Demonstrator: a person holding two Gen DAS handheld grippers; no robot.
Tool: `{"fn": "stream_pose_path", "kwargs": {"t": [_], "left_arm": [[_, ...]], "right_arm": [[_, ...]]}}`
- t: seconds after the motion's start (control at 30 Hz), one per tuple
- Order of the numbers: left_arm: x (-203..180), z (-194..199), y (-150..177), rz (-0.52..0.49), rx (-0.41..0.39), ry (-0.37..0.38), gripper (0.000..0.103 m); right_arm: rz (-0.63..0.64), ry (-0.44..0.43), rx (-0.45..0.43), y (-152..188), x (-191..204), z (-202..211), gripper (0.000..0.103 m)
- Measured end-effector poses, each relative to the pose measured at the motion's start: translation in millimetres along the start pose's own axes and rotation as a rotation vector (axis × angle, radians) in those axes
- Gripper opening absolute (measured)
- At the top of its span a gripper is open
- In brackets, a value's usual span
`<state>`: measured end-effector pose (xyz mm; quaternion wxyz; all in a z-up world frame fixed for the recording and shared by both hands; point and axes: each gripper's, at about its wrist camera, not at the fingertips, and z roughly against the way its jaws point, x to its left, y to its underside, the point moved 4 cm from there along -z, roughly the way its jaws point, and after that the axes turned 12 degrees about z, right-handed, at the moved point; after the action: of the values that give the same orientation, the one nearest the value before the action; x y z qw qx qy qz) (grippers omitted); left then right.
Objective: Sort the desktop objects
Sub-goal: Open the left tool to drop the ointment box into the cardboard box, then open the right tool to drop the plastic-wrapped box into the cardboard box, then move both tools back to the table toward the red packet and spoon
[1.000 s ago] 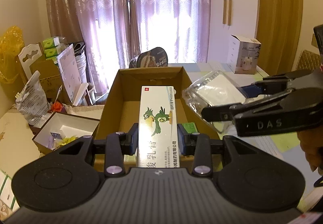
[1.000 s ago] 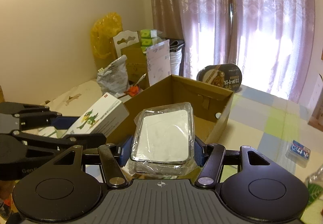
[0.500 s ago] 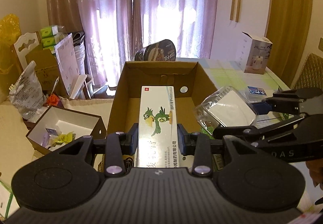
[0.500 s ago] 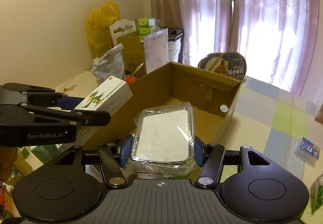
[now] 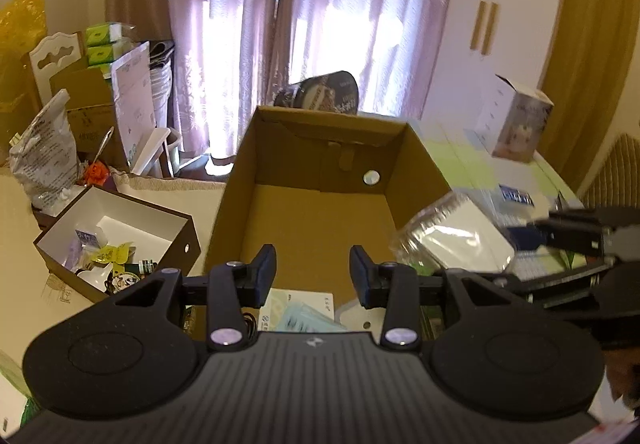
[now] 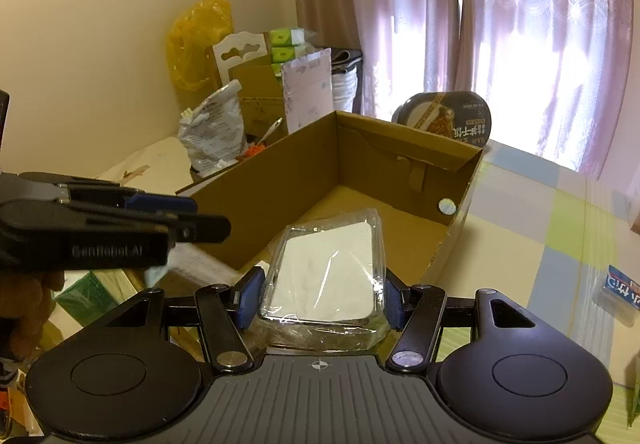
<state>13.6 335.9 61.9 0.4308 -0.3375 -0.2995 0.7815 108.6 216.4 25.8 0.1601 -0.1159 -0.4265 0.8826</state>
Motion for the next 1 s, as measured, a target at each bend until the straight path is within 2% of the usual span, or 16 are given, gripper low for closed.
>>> {"fn": "stream_pose_path", "kwargs": {"t": [0.1, 0.17, 0.23, 0.27, 0.47, 0.63, 0.7, 0.77, 0.87, 1.0], "left_arm": [[3, 7, -2, 0.005, -0.021, -0.003, 0.045], [5, 10, -2, 0.007, -0.022, -0.006, 0.045], [6, 13, -2, 0.003, -0.026, -0.014, 0.045], [7, 15, -2, 0.002, -0.030, -0.019, 0.045], [9, 22, 3, -0.002, -0.029, -0.028, 0.046], [8, 26, 8, -0.005, -0.027, -0.031, 0.051], [6, 30, 10, -0.005, -0.028, -0.028, 0.052], [1, 33, 13, -0.010, -0.029, -0.025, 0.054], [-9, 40, 17, -0.025, -0.034, -0.013, 0.059], [-28, 54, 21, -0.053, -0.049, 0.014, 0.074]], "right_arm": [[-0.004, 0.000, -0.005, 1, 1, 0, 0.057], [-0.006, -0.001, -0.007, 0, 2, 0, 0.056], [-0.008, -0.009, -0.012, 0, 4, -1, 0.049], [-0.009, -0.012, -0.013, -1, 5, -1, 0.048], [-0.004, -0.027, -0.024, -2, 11, -2, 0.048], [-0.005, -0.010, -0.034, 4, 8, 6, 0.049], [-0.015, 0.006, -0.040, 8, 4, 13, 0.051], [-0.035, 0.022, -0.051, 13, -1, 24, 0.061], [-0.052, 0.047, -0.065, 23, -8, 42, 0.069], [-0.097, 0.082, -0.077, 45, -17, 72, 0.082]]}}
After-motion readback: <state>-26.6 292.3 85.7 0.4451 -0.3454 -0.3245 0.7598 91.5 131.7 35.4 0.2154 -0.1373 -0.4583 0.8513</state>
